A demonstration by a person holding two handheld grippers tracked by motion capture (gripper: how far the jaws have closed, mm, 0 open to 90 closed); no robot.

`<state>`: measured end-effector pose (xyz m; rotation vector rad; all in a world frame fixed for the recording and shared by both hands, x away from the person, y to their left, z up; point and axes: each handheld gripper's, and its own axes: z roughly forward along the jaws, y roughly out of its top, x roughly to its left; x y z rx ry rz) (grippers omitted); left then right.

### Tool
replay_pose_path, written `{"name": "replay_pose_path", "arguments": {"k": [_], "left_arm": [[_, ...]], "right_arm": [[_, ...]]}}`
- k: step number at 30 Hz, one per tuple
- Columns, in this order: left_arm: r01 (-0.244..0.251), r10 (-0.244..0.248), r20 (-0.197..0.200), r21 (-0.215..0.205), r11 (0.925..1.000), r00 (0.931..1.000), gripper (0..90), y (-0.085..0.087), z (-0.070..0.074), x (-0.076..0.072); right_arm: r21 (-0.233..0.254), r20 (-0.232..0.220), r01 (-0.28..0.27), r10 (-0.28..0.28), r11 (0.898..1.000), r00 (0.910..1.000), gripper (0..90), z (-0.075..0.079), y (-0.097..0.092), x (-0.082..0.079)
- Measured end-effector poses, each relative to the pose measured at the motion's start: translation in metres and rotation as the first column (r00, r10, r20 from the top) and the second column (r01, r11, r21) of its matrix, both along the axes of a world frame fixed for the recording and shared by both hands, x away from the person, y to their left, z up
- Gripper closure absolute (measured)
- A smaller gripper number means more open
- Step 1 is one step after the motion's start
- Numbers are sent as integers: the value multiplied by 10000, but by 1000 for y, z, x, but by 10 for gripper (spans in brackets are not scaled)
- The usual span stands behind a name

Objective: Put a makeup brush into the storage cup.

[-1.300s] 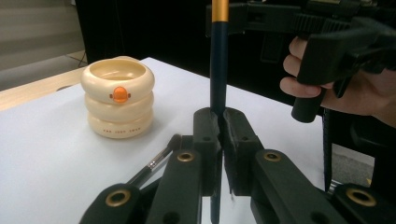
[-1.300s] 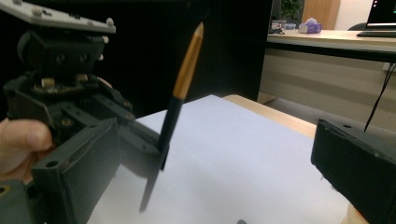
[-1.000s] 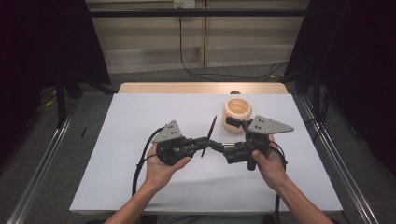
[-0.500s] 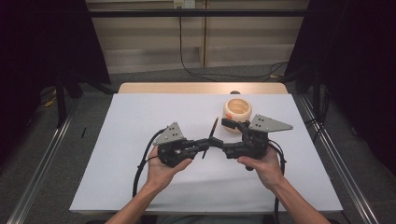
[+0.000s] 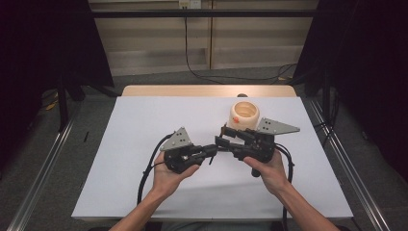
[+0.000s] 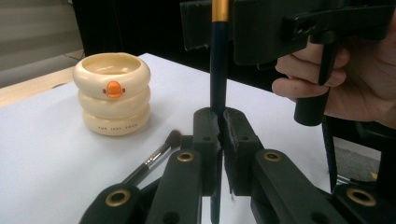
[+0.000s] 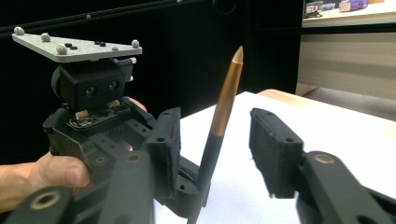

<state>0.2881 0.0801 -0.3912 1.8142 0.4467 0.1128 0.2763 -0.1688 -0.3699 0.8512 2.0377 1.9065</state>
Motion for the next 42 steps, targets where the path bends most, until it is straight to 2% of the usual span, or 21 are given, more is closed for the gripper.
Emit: {"name": "replay_pose_path", "arguments": {"k": [4, 8, 12, 17, 23, 27, 31, 36, 39, 41, 42], "left_arm": [[-8, 8, -14, 33, 10000, 10000, 847, -1, -1, 0], [38, -37, -20, 121, 9999, 10000, 847, -2, -2, 0], [65, -64, -33, 145, 9999, 10000, 847, -3, -5, 0], [35, -36, 37, 197, 9998, 10000, 847, -4, -6, -1], [61, -63, 156, 96, 9999, 9999, 845, -6, -7, 0], [12, -13, -31, -78, 10000, 10000, 837, -6, -8, 1], [19, -19, -14, -69, 10000, 10000, 825, -6, -8, 2], [-237, 237, -81, 48, 9997, 9997, 700, -5, -9, 3], [-291, 291, -136, -15, 9996, 9995, 659, -5, -10, 4], [-422, 422, -137, 31, 9991, 9990, 598, -5, -10, 4], [-456, 456, -175, 16, 9990, 9988, 536, -5, -10, 5]], "right_arm": [[30, -88, -239, 239, 9997, 9997, 649, -2, -1, 1], [-68, -447, -348, 344, 9994, 9984, 701, -9, -1, 4], [6, -585, -515, 514, 9987, 9970, 808, -10, -1, 5], [70, -708, -617, 621, 9981, 9956, 827, -10, 0, 5], [-15, -755, -458, 456, 9989, 9961, 831, -8, -1, 4], [-81, -707, -456, 449, 9989, 9965, 832, -8, -1, 4], [-133, -628, -434, 425, 9990, 9971, 832, -7, -1, 3], [-252, -473, -332, 320, 9991, 9984, 832, -5, -2, 3], [-305, -377, -330, 318, 9990, 9988, 832, -4, -3, 3], [-318, -360, -327, 315, 9990, 9989, 832, -4, -3, 3], [-340, -349, -328, 317, 9989, 9989, 832, -4, -3, 3]]}}
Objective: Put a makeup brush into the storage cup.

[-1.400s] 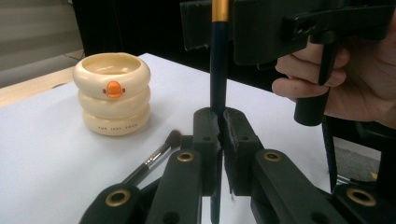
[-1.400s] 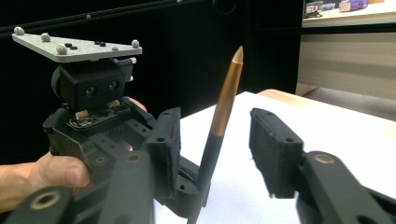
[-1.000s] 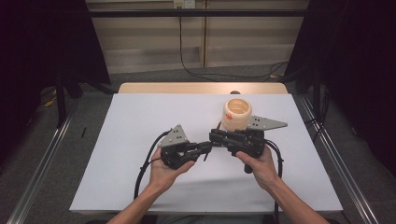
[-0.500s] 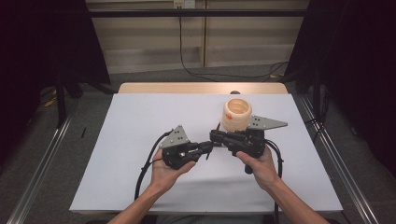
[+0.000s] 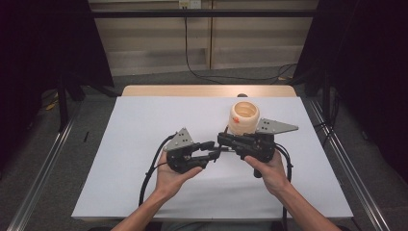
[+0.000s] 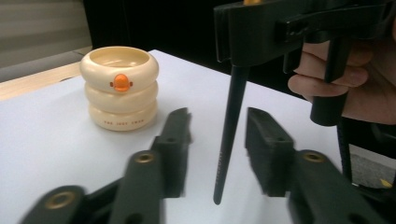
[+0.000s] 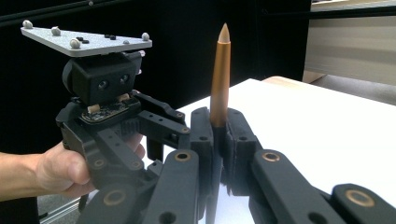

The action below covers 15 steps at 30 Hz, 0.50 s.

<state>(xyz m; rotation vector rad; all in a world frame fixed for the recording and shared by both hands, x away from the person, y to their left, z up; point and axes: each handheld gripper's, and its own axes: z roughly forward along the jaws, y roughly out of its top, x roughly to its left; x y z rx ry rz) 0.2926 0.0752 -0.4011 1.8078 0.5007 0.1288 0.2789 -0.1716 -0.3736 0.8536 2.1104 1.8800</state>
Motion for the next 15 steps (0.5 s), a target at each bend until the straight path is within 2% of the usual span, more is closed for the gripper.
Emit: {"name": "replay_pose_path", "arguments": {"k": [3, 8, 11, 13, 15], "left_arm": [[-188, 187, -170, -49, 9998, 9997, 356, 1, 0, 2], [-469, 468, -136, -70, 9989, 9988, 220, 3, 0, 3], [-478, 476, -215, -62, 9988, 9986, 144, 3, 1, 5], [-422, 416, -500, -109, 9990, 9979, 126, 4, 0, 7], [-498, 499, -393, 22, 9988, 9980, 88, 5, 0, 6]], "right_arm": [[-30, 36, 13, -13, 10000, 10000, 832, 0, 0, 0], [-170, 157, -111, 114, 9998, 9998, 832, 3, -1, -1], [-208, 232, -162, 167, 9997, 9996, 832, 5, 0, -2], [-244, 222, -167, 172, 9996, 9996, 832, 4, 0, -2], [-249, 212, -153, 158, 9996, 9997, 832, 4, 0, -2]]}}
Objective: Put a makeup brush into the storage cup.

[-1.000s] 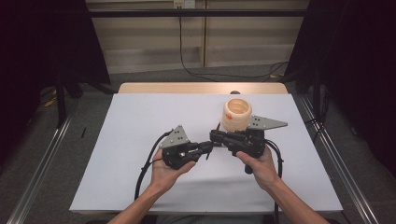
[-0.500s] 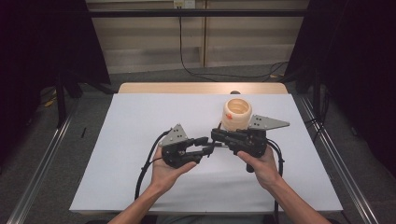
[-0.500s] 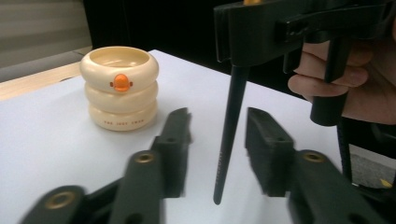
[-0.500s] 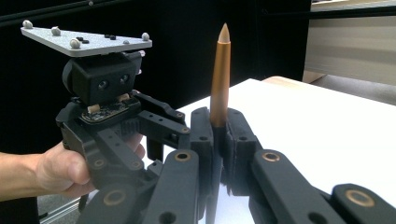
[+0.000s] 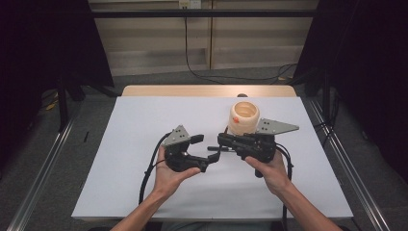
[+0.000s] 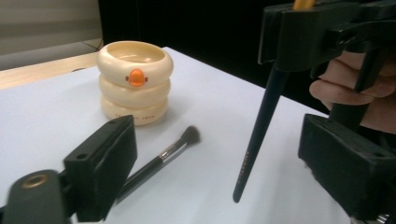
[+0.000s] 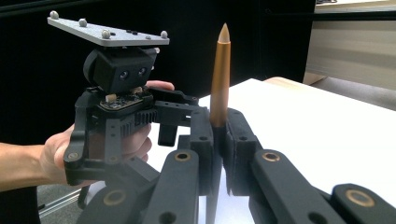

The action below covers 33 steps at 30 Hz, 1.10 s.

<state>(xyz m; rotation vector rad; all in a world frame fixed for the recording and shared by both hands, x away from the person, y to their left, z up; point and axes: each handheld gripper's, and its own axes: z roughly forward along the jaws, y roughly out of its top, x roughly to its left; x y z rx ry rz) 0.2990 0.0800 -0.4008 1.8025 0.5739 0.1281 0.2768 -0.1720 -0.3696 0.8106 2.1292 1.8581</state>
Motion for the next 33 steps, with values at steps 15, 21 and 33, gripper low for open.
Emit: {"name": "replay_pose_path", "arguments": {"k": [15, 21, 33], "left_arm": [[-702, 657, 755, 588, 9958, 9950, 18, 10, 2, -4], [-1192, 1153, 943, 372, 9922, 9888, 15, 19, 2, -6], [-2134, 2104, 1257, 109, 9769, 9695, 22, 44, -4, -10]], "right_arm": [[-62, 15, 204, -204, 9998, 9998, 832, -1, -7, 1], [-118, 74, 356, -355, 9993, 9993, 832, 0, -12, 1], [-169, 119, 551, -549, 9983, 9984, 832, 1, -19, 2]]}}
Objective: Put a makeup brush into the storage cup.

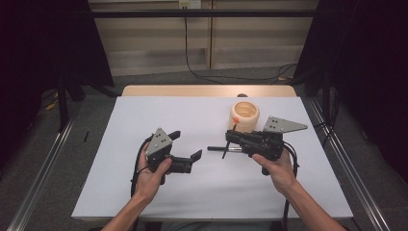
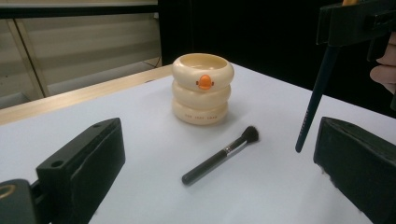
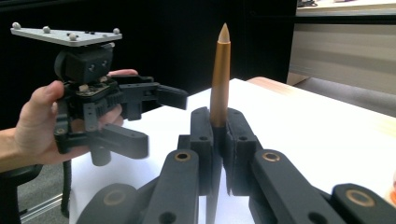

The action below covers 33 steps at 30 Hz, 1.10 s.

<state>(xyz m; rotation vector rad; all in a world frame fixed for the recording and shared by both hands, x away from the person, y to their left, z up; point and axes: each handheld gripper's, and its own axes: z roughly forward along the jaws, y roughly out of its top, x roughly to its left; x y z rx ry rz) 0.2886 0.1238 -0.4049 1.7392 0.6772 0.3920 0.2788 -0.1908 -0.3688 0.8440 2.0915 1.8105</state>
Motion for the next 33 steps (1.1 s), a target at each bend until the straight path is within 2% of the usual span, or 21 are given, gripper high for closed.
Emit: {"name": "replay_pose_path", "arguments": {"k": [7, 13, 17, 22, 23, 28, 30, 33], "left_arm": [[-521, 519, -82, -228, 9984, 9986, 22, 25, -5, -6], [-963, 963, 83, -91, 9953, 9953, 27, 42, -13, -10], [-1018, 1018, -28, -129, 9947, 9948, 27, 51, -15, -15], [-1095, 1095, 73, 36, 9940, 9940, 26, 65, -16, -23], [-1222, 1222, 113, 9, 9925, 9924, 26, 69, -17, -25], [-1262, 1262, 42, -17, 9920, 9920, 23, 77, -21, -35], [-1280, 1278, 145, 93, 9917, 9917, 23, 81, -22, -38], [-1378, 1377, 59, 219, 9902, 9905, 21, 88, -27, -42]], "right_arm": [[31, -19, 285, -285, 9996, 9996, 832, 1, -8, -2], [68, 6, 471, -471, 9989, 9989, 832, 2, -14, -1], [42, 6, 618, -618, 9981, 9981, 832, 2, -18, 0], [-24, 81, 850, -850, 9964, 9964, 832, 4, -24, 2], [-41, 111, 881, -880, 9961, 9961, 832, 4, -25, 3], [-113, 98, 1052, -1051, 9944, 9944, 832, 5, -31, 8], [-111, 24, 984, -984, 9951, 9951, 832, 5, -33, 11], [-193, -31, 1091, -1092, 9938, 9940, 832, 2, -36, 14]]}}
